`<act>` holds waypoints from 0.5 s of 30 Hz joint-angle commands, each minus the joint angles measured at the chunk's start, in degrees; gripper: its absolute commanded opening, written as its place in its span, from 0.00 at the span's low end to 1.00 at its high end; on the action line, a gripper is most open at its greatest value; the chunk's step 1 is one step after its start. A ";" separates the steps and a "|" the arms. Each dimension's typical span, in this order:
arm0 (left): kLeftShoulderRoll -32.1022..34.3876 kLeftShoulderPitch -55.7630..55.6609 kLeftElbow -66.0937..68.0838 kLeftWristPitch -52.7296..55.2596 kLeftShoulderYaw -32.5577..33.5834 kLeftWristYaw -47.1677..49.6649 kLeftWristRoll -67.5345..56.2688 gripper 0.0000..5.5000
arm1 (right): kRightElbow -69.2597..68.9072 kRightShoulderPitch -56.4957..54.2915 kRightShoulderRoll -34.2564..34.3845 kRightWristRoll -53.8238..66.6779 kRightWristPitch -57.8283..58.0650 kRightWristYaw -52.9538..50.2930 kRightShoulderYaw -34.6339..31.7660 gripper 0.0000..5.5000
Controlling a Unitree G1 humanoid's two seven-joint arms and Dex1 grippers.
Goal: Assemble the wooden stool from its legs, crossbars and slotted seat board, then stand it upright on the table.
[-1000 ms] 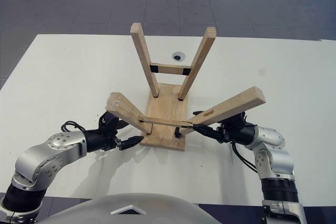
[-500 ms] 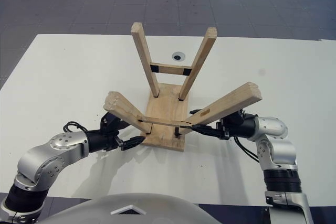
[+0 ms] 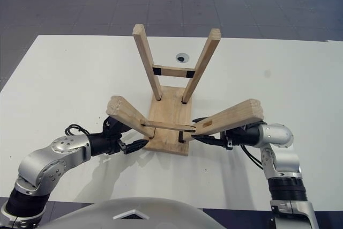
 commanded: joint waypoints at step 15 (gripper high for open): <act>-1.13 -0.10 -0.38 0.53 -0.27 1.09 1.12 0.81 | -1.99 -1.50 -8.70 -10.04 3.13 -5.67 9.39 0.37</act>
